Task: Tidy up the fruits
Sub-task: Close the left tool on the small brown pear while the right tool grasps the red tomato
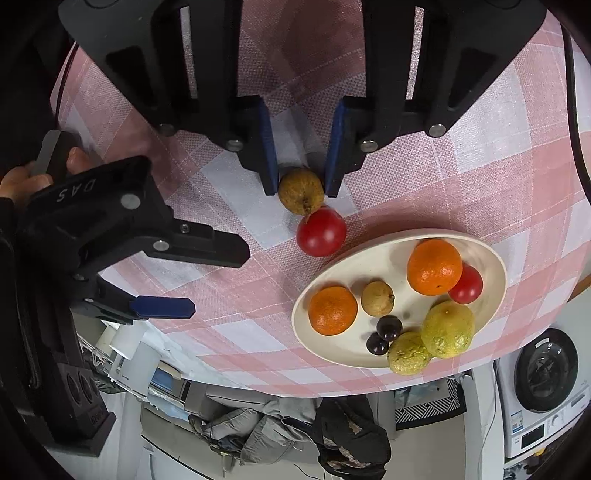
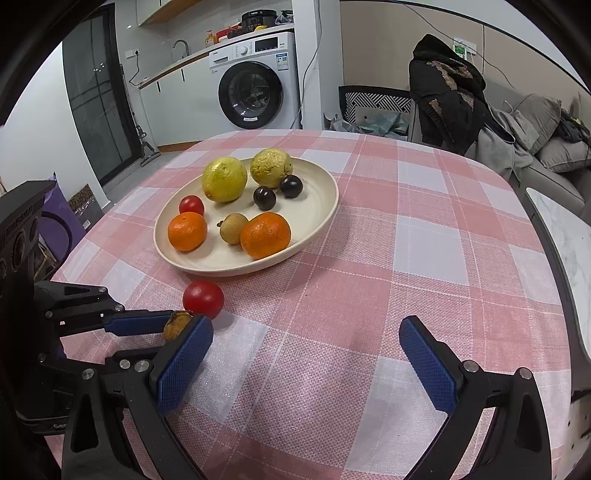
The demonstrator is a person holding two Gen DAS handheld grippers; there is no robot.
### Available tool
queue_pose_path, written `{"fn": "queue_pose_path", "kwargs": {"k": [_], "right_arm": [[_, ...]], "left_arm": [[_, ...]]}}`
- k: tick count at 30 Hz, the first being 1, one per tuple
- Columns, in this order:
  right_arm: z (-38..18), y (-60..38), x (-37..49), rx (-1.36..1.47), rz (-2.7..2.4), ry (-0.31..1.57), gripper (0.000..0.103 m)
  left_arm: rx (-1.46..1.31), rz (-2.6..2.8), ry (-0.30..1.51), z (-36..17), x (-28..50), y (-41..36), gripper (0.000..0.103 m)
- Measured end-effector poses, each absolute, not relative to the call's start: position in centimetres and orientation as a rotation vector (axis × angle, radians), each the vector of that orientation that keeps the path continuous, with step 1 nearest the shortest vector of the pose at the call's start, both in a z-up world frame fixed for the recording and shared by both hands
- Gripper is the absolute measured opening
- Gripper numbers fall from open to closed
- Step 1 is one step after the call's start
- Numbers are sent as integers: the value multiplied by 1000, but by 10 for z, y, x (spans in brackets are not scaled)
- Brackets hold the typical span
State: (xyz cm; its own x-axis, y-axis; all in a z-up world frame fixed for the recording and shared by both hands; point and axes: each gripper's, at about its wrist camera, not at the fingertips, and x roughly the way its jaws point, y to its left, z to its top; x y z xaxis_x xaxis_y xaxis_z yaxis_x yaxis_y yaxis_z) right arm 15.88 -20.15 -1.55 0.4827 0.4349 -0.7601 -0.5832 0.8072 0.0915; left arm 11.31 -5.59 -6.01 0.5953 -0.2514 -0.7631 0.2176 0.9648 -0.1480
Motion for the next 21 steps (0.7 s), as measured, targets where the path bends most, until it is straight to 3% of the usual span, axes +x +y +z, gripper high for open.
{"fn": "queue_pose_path", "kwargs": {"k": [21], "right_arm": [[-24,-169,152,-232,697,921,100]], "left_arm": [[-73,-177,689,-10,74,-9,23]]}}
